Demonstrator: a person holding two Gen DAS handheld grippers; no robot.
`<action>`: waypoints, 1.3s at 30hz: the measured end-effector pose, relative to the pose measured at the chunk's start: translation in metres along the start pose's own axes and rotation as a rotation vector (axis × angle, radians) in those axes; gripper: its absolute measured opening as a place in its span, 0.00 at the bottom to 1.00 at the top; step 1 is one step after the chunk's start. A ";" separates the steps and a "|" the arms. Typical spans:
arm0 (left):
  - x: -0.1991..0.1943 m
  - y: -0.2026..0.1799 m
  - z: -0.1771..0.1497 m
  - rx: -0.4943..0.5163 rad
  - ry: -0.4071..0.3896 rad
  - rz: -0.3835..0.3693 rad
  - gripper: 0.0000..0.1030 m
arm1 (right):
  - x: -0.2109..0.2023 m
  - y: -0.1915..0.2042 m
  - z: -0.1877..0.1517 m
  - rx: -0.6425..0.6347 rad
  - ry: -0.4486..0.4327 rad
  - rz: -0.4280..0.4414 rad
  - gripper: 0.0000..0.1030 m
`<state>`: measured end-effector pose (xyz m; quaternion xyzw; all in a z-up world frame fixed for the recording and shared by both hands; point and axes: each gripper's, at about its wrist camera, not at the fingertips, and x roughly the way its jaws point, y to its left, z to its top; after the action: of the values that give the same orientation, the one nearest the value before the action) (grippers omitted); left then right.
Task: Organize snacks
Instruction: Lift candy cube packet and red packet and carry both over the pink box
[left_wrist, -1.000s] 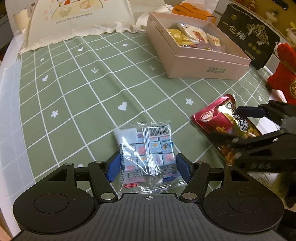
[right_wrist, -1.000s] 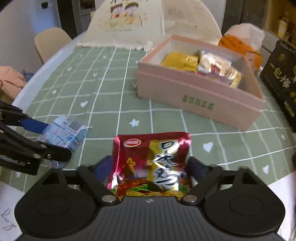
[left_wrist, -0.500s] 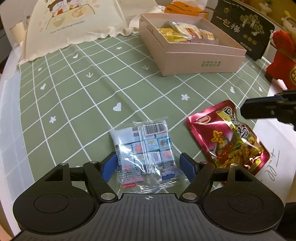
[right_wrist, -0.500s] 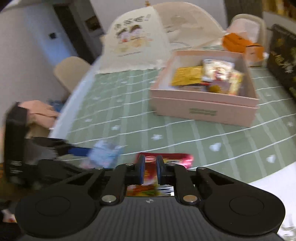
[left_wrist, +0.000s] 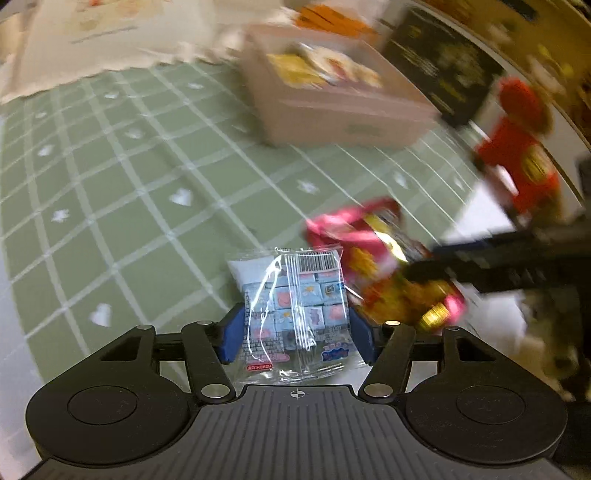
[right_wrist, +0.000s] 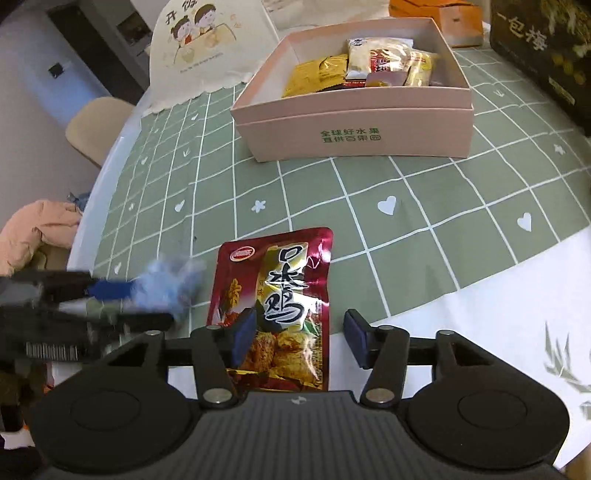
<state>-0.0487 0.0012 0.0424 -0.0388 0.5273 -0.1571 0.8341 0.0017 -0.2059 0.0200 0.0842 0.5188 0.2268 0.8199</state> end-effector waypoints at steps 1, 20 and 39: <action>0.004 -0.005 -0.002 0.017 0.018 -0.017 0.63 | 0.000 0.001 -0.001 0.010 -0.003 0.008 0.54; -0.007 0.037 -0.007 -0.094 -0.013 0.016 0.63 | 0.017 0.020 0.010 0.141 0.062 0.362 0.57; -0.014 0.083 -0.020 -0.301 -0.108 -0.166 0.63 | 0.084 0.078 0.070 0.074 0.132 0.443 0.51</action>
<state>-0.0536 0.0866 0.0269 -0.2151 0.4942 -0.1423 0.8302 0.0721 -0.0913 0.0126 0.2109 0.5482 0.3870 0.7108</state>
